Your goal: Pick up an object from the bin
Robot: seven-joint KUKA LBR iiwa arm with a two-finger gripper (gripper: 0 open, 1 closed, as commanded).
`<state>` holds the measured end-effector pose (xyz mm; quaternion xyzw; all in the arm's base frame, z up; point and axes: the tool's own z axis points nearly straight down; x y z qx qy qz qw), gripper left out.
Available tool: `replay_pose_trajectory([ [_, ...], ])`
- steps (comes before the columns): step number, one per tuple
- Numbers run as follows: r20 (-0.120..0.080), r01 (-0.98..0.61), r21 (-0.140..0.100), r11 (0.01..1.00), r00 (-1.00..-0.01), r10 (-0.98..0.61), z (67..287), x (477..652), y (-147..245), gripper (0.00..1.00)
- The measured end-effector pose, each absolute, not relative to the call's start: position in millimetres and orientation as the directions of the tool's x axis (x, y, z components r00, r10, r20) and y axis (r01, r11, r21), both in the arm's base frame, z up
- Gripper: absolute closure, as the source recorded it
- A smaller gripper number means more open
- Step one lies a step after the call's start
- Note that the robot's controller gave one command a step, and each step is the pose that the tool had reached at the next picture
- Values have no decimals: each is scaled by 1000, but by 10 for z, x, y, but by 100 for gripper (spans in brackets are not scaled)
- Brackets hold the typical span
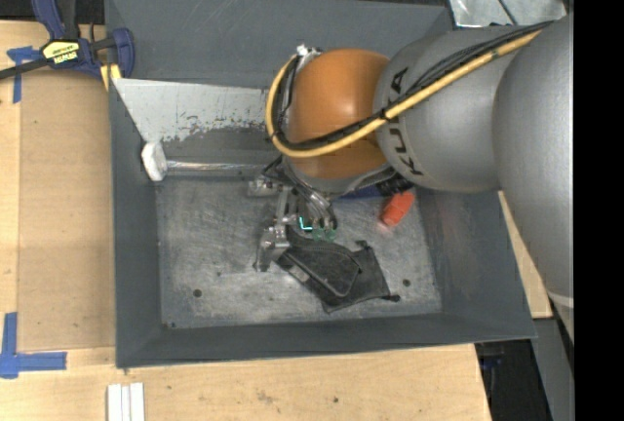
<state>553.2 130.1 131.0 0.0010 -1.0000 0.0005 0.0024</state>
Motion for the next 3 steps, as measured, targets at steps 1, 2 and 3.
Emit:
replay_pose_trajectory([
  [1, -23, -113, 4, 994, -993, -113, 842, 4994, 514, 0],
  [2, -39, -113, 6, 994, -993, -113, 881, 5044, 551, 100],
  [3, -10, -358, -2, 934, -934, -358, 1980, 5115, 606, 100],
])
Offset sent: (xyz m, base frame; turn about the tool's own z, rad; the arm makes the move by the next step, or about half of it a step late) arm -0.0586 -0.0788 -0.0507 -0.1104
